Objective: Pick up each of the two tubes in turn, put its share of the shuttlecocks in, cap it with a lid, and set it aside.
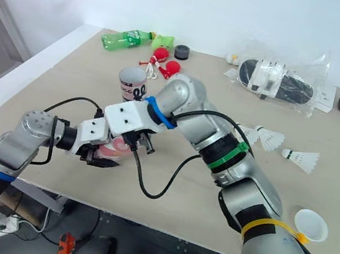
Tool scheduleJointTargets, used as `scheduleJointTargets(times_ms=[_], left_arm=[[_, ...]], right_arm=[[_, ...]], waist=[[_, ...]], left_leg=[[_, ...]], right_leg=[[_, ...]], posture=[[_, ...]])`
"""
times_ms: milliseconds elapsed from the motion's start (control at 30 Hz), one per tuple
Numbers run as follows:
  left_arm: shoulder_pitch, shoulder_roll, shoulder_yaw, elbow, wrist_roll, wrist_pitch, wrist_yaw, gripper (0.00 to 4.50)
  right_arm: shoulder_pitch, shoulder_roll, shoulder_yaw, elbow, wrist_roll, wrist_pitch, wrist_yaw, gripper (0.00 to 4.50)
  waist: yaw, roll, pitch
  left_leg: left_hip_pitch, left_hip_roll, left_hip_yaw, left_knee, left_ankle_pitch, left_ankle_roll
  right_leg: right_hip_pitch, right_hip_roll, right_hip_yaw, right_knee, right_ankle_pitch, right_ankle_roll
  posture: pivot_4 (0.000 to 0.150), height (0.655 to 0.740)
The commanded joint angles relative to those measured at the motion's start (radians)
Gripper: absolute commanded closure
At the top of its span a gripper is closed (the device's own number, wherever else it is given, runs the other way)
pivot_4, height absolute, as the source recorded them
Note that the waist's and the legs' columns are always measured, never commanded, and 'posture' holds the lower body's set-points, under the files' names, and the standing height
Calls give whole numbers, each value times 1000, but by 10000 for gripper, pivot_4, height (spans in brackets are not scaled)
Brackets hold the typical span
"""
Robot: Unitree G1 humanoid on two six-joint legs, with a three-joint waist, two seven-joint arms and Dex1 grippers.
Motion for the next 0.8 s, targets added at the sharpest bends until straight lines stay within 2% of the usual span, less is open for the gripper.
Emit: scheduleJointTargets(times_ms=[33, 267, 533, 667, 800], left_arm=[[35, -21, -92, 27, 5, 21, -9, 11963], [26, -26, -92, 31, 9, 22, -12, 11963], [16, -29, -92, 40, 10, 20, -12, 11963], [17, -28, -91, 41, 9, 17, -11, 11963], [25, -47, -65, 38, -15, -8, 3, 11963]], right_arm=[[-46, -35, -78, -70, 50, 35, 24, 44066], [-58, -82, -85, -73, 62, 60, 43, 44066], [-10, -69, -50, -136, 70, 89, 46, 44066], [-19, -109, -135, -176, 133, 146, 41, 44066], [14, -225, -267, -249, 258, 221, 83, 44066]], waist=[[1, 0, 0], [1, 0, 0], [1, 0, 0], [1, 0, 0], [8, 0, 1]], left_leg=[[-1, 0, 0, 0, 0, 0], [-2, 0, 0, 0, 0, 0], [-2, 0, 0, 0, 0, 0], [-3, -1, 0, 0, 0, 0], [-4, -1, 1, 0, 0, 0]], right_leg=[[-1, -1, 0, 0, 0, 0], [-2, -1, -1, 0, -1, 0], [-2, -1, -2, 0, 0, 0], [-2, -2, -2, 0, 0, 0], [-1, -4, -6, 0, -1, 0]], posture=[[1500, 7400], [1500, 7400], [1500, 7400], [1500, 7400], [1500, 7400]])
